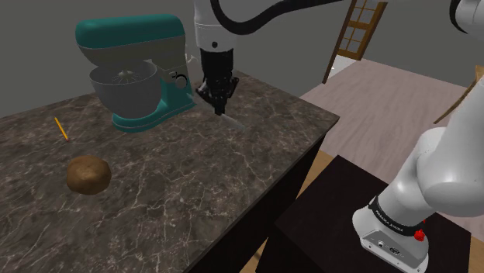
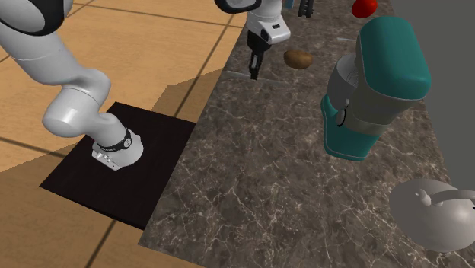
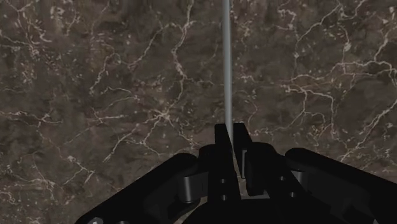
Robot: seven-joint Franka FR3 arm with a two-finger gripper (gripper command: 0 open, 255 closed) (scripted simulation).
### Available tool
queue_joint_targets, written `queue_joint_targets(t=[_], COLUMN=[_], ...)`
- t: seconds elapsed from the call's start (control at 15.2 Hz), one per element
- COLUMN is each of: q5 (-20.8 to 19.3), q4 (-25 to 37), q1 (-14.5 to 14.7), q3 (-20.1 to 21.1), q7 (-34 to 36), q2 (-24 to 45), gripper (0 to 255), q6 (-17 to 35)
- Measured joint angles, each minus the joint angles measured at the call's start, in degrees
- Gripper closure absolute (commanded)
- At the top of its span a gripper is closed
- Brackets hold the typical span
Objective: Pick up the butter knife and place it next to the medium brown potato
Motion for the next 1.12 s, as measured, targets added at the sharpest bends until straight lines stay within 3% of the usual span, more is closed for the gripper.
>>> queue_joint_targets(t=[0.66, 1.12], q5=[-4.5, -9.1], q4=[16.6, 36.9], q1=[8.4, 17.3], q3=[4.3, 5.2], q7=[12.7, 20.3], q2=[13.3, 27.3], gripper=[255, 255], q6=[-3.8, -10.7])
